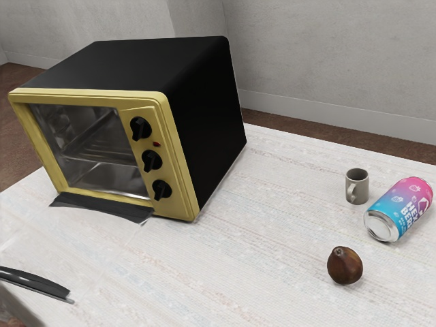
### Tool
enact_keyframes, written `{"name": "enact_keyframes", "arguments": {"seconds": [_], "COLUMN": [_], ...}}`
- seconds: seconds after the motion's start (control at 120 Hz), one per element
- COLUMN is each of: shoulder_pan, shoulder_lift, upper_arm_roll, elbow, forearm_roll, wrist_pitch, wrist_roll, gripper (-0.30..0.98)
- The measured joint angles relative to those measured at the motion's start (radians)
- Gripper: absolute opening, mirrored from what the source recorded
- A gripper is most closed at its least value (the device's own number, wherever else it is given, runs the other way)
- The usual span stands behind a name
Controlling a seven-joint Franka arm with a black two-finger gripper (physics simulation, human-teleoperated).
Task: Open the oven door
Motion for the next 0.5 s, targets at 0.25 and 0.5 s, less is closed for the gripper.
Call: {"name": "enact_keyframes", "arguments": {"seconds": [0.25,0.5], "shoulder_pan": [-0.07,-0.362], "shoulder_lift": [-0.056,-0.164], "upper_arm_roll": [-0.075,-0.197], "elbow": [-0.157,-0.394], "forearm_roll": [-0.043,-0.028], "wrist_pitch": [-0.37,-0.463], "wrist_roll": [0.149,0.301], "gripper": [0.68,0.68]}}
